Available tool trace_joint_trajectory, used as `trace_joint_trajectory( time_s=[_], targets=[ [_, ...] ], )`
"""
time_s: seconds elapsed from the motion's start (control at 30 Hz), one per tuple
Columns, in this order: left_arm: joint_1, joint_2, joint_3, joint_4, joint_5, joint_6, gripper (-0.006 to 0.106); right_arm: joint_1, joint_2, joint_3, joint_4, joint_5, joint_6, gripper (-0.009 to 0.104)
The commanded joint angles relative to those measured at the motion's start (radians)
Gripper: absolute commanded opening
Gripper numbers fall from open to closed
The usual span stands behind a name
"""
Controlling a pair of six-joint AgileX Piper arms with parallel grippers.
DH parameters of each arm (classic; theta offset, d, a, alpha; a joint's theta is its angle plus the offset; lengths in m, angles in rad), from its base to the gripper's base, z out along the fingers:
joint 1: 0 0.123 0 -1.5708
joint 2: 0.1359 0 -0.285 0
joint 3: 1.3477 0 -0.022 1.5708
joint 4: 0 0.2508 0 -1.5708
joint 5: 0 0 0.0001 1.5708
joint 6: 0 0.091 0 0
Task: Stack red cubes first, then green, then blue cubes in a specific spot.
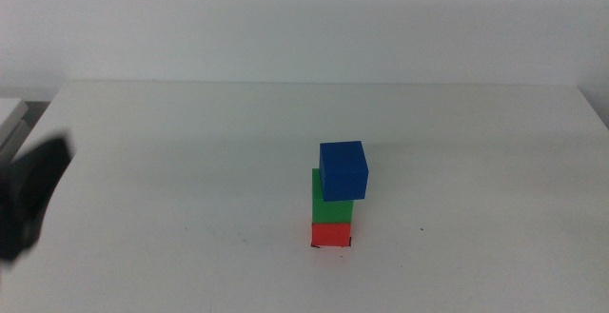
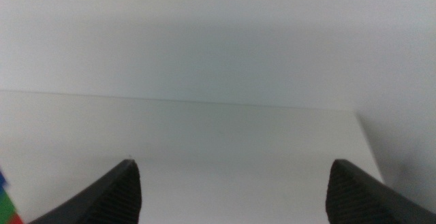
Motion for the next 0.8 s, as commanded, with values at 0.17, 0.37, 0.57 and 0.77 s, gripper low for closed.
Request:
trace_joint_trajectory(
  time_s=[0.17, 0.37, 0.57, 0.77],
  targets=[
    [0.223, -0.374, 0.424, 0.003, -0.042, 0.000, 0.094, -0.058, -0.363, 0.369, -0.044, -0.049, -0.009, 0.093],
    [0.279, -0.473, 0.509, -0.028, -0.019, 0.000, 0.094, -0.059, -0.559, 0.472, -0.049, 0.018, -0.009, 0.093],
    [0.279, -0.473, 0.509, -0.028, -0.041, 0.000, 0.094, -0.059, -0.559, 0.472, -0.024, -0.039, -0.007, 0.093],
    [0.279, -0.473, 0.509, -0.021, -0.041, 0.000, 0.094, -0.059, -0.559, 0.472, -0.024, -0.047, -0.007, 0.093]
  ],
)
